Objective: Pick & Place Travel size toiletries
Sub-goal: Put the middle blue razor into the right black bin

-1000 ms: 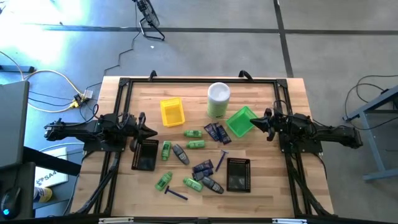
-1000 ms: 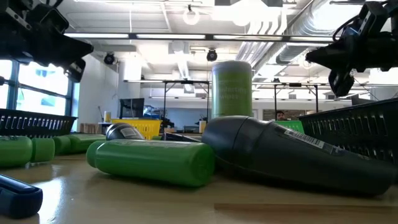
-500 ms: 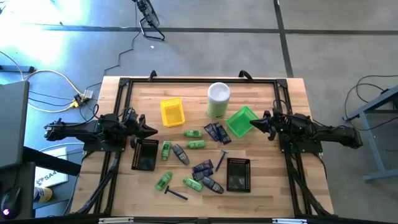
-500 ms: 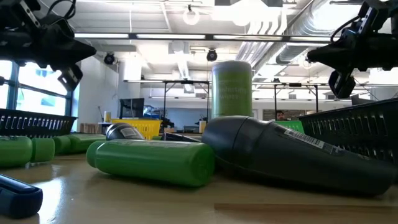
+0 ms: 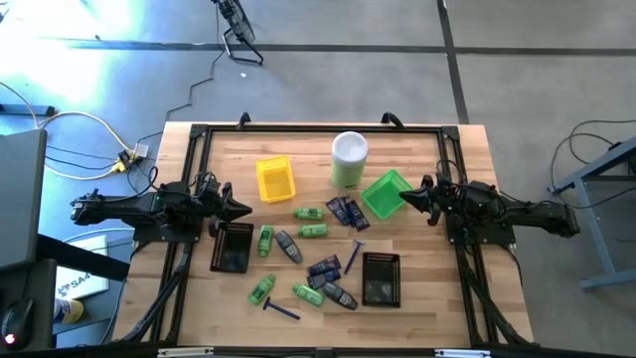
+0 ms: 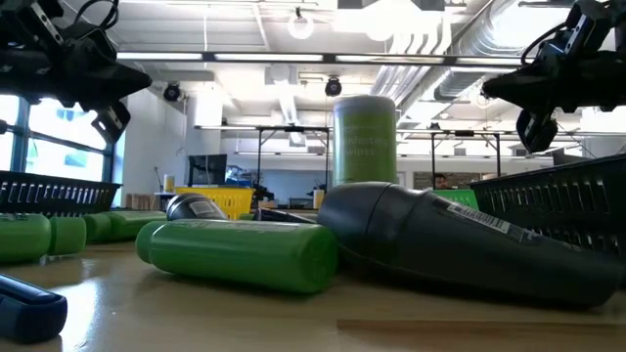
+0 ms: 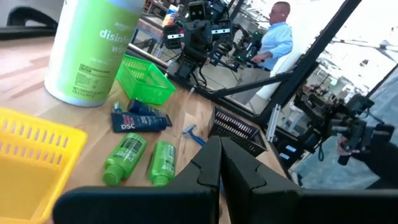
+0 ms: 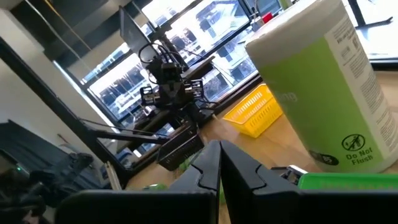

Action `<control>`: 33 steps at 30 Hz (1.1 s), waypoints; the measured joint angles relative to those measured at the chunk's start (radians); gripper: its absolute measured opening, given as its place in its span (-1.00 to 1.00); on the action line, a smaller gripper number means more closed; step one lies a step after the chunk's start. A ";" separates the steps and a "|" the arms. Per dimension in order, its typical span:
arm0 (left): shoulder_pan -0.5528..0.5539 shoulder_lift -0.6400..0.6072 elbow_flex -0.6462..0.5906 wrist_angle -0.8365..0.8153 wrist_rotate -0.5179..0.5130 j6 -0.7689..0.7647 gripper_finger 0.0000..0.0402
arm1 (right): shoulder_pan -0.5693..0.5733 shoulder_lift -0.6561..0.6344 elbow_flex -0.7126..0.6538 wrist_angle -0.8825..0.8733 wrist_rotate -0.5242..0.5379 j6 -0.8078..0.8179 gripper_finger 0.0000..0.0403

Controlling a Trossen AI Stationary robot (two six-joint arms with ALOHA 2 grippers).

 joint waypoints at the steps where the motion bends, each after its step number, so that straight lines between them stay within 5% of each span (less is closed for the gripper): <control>1: 0.000 0.000 0.000 0.000 -0.002 0.003 -0.98 | 0.000 0.000 0.000 0.000 0.003 -0.006 -0.99; 8: 0.000 0.000 0.000 0.002 -0.090 0.018 -0.98 | 0.000 0.000 0.000 0.000 0.030 0.002 -0.99; 23: 0.000 0.000 0.001 0.000 -0.091 0.081 -0.98 | 0.000 0.012 0.030 0.012 0.057 -0.091 -0.99; 33: 0.000 0.000 0.001 0.000 -0.092 0.081 -0.98 | 0.000 0.139 0.031 0.156 0.057 -0.091 -0.99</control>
